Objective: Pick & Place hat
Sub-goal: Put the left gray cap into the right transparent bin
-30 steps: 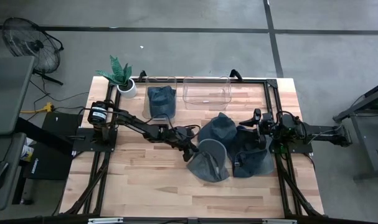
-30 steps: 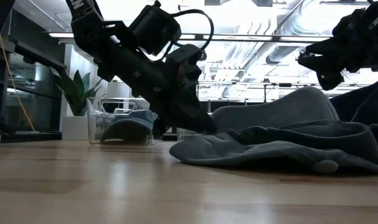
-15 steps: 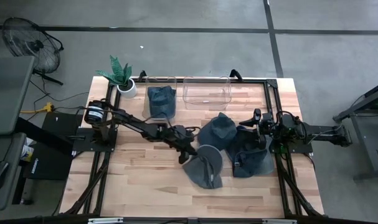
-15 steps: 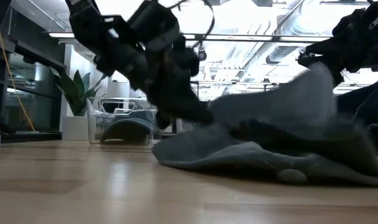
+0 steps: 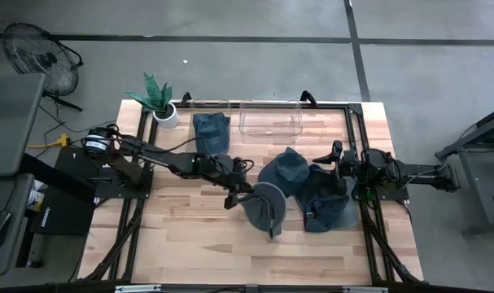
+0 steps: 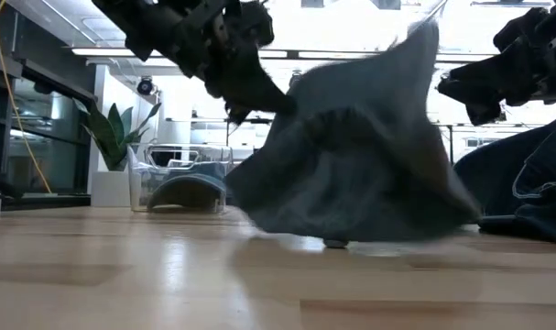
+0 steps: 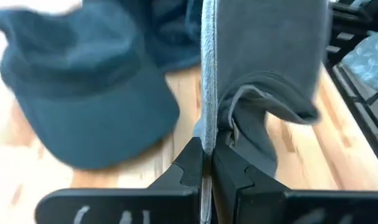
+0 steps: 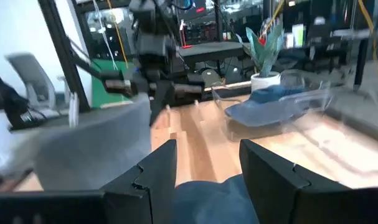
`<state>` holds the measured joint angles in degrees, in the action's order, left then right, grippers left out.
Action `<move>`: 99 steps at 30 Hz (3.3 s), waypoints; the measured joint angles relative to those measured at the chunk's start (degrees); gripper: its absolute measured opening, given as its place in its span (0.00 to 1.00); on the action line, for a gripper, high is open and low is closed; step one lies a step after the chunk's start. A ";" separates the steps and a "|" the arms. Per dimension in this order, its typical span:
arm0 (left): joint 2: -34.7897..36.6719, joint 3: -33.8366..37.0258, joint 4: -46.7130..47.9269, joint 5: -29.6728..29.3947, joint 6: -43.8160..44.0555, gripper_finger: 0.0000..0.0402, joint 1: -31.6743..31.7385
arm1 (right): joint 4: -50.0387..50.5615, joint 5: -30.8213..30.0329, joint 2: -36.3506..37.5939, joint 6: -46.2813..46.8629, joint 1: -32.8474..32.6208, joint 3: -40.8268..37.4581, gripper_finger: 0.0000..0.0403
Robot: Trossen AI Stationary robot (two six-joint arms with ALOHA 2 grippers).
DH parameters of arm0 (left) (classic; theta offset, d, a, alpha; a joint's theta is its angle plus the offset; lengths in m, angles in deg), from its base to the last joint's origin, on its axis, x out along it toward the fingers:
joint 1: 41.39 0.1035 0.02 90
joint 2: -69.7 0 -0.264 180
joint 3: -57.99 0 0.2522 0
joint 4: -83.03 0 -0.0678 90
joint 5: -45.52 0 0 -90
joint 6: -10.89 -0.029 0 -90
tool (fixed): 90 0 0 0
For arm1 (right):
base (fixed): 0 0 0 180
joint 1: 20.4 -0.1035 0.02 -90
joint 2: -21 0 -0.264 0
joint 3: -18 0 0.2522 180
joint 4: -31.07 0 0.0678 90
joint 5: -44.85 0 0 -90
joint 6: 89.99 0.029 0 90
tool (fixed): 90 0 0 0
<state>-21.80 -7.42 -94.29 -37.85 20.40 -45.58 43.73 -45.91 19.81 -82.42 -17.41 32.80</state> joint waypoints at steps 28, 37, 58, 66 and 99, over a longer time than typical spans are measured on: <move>7.00 -0.09 -2.09 -13.31 -9.57 0.02 0.40 | -3.52 -5.28 0.04 11.73 0.00 -0.02 0.42; 9.83 -0.08 -0.33 -12.79 -9.63 0.02 3.85 | -8.56 -4.84 -0.06 14.71 0.00 -0.02 0.42; 9.72 -0.07 -0.25 -8.70 -9.46 0.02 8.41 | -32.06 1.63 -11.62 10.43 -0.02 -0.02 0.42; 9.72 -0.07 -0.28 -8.70 -9.46 0.02 8.41 | -36.94 -1.03 -21.57 15.48 -0.02 -0.02 0.42; 15.69 -0.09 1.12 -17.31 -13.54 0.02 12.85 | -0.04 -18.38 -54.75 -0.57 -10.91 41.44 0.42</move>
<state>-6.12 -7.51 -93.17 -55.16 6.86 -32.73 43.69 -64.29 -34.94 -83.00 -28.32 74.24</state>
